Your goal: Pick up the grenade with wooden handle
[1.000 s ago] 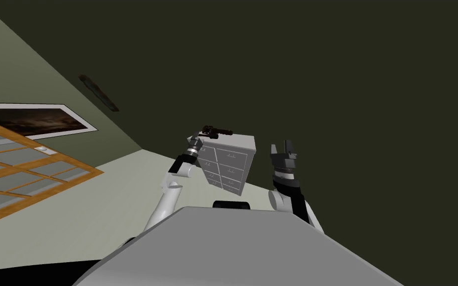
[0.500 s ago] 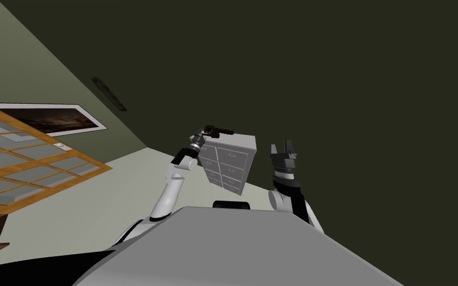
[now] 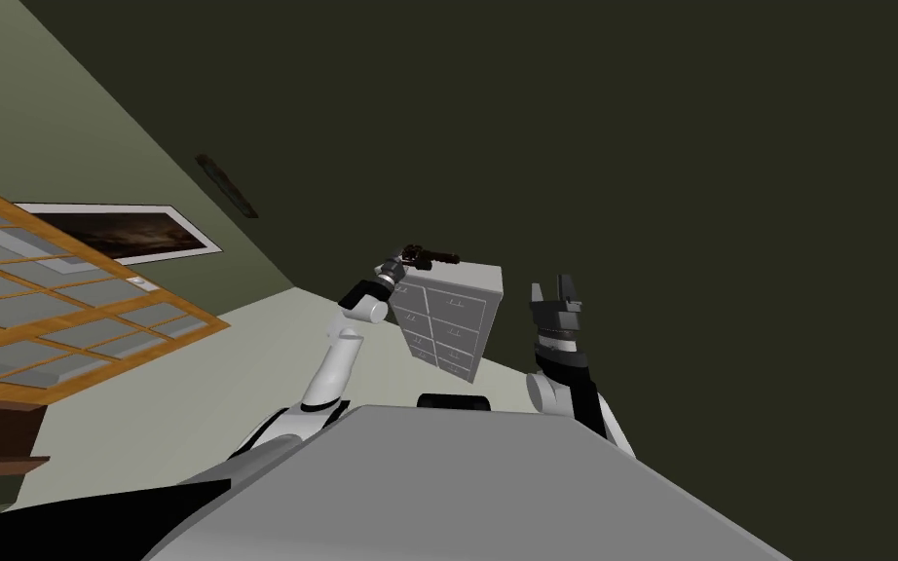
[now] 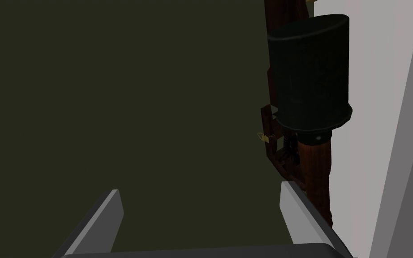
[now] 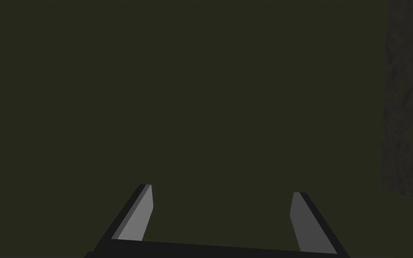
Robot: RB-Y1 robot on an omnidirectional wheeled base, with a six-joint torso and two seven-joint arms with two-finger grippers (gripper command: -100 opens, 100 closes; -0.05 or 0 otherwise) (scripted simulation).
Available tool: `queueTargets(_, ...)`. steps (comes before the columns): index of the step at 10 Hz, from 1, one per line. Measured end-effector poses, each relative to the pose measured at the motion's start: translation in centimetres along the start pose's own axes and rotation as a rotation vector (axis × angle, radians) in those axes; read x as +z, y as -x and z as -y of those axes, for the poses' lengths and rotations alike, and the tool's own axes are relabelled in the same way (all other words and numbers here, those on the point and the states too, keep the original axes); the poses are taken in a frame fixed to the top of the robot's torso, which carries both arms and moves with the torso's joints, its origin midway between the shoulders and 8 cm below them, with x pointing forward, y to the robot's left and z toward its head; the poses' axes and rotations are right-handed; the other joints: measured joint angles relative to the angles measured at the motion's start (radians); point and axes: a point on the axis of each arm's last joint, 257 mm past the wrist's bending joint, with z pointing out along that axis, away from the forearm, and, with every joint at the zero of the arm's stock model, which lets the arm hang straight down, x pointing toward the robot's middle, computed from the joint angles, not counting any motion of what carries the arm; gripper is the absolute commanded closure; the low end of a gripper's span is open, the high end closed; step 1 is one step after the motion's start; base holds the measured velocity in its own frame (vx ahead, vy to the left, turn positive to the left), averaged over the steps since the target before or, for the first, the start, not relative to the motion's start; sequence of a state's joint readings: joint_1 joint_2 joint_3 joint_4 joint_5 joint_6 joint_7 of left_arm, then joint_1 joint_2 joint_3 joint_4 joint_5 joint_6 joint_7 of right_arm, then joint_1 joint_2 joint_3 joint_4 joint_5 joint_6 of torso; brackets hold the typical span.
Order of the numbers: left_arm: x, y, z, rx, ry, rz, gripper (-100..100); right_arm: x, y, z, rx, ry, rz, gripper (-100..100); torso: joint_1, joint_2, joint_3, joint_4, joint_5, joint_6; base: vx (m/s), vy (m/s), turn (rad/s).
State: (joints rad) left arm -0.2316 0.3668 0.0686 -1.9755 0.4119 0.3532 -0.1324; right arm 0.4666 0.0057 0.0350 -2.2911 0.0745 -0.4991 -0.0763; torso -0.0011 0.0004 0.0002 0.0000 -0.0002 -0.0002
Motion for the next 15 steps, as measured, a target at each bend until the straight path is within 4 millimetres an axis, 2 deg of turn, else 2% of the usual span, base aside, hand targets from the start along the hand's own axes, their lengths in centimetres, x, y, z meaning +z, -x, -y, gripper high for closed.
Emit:
queueTargets(4, 2.4, -0.6, 0.3, 0.004, 0.056, -0.042, -100, 0.0, 0.0, 0.0, 0.000, 0.000, 0.000, 0, 0.000, 0.000, 0.000, 0.000, 0.000, 0.000, -0.012, -0.010, 0.021)
queueTargets(11, 5.3, -1.2, 0.1, 0.020, 0.177, -0.102, -100, 0.0, 0.0, 0.0, 0.000, 0.000, 0.000, 0, 0.000, 0.000, 0.000, 0.000, 0.000, 0.000, -0.011, -0.009, 0.026)
queueTargets(15, 7.0, -0.9, 0.3, 0.033, 0.252, -0.130, -100, 0.0, 0.0, 0.0, 0.000, 0.000, 0.000, 0, 0.001, 0.000, 0.000, 0.000, 0.000, 0.000, -0.007, -0.005, 0.012)
